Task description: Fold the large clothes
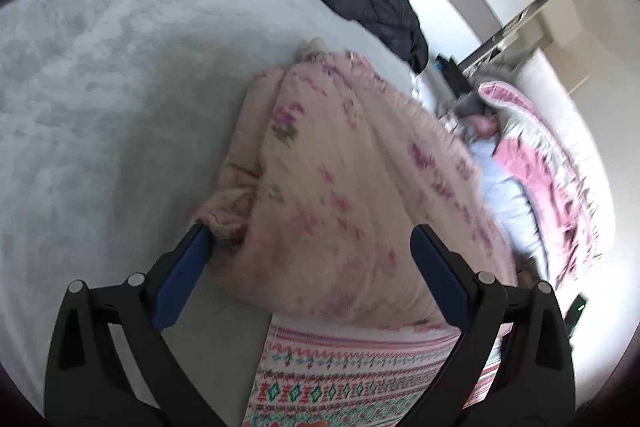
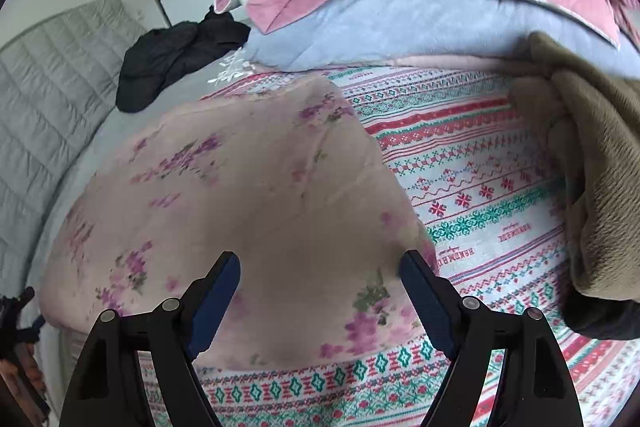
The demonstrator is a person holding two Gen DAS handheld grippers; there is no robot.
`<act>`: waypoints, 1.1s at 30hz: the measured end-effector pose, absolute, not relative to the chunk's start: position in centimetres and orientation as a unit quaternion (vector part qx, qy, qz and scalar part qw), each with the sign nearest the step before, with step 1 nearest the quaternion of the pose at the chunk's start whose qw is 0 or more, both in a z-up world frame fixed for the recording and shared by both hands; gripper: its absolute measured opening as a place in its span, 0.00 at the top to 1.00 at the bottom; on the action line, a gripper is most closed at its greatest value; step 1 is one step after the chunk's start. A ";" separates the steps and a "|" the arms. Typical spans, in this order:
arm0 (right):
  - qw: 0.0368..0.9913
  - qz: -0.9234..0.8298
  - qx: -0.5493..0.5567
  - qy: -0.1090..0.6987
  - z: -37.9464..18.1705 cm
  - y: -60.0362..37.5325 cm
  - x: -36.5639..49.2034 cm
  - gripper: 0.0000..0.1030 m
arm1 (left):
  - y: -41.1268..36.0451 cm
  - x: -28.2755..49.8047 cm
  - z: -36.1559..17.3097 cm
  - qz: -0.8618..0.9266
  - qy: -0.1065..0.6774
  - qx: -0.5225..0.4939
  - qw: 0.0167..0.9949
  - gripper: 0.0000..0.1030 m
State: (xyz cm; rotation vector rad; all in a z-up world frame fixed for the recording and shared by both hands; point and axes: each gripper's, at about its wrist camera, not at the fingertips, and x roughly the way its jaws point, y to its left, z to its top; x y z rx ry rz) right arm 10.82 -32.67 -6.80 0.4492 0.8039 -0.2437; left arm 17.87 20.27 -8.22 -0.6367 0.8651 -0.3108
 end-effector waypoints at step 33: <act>0.838 0.045 0.446 0.312 -12.4 -38.5 16.0 0.67 | 21.0 22.6 -9.0 -0.215 0.366 -0.395 0.815 0.71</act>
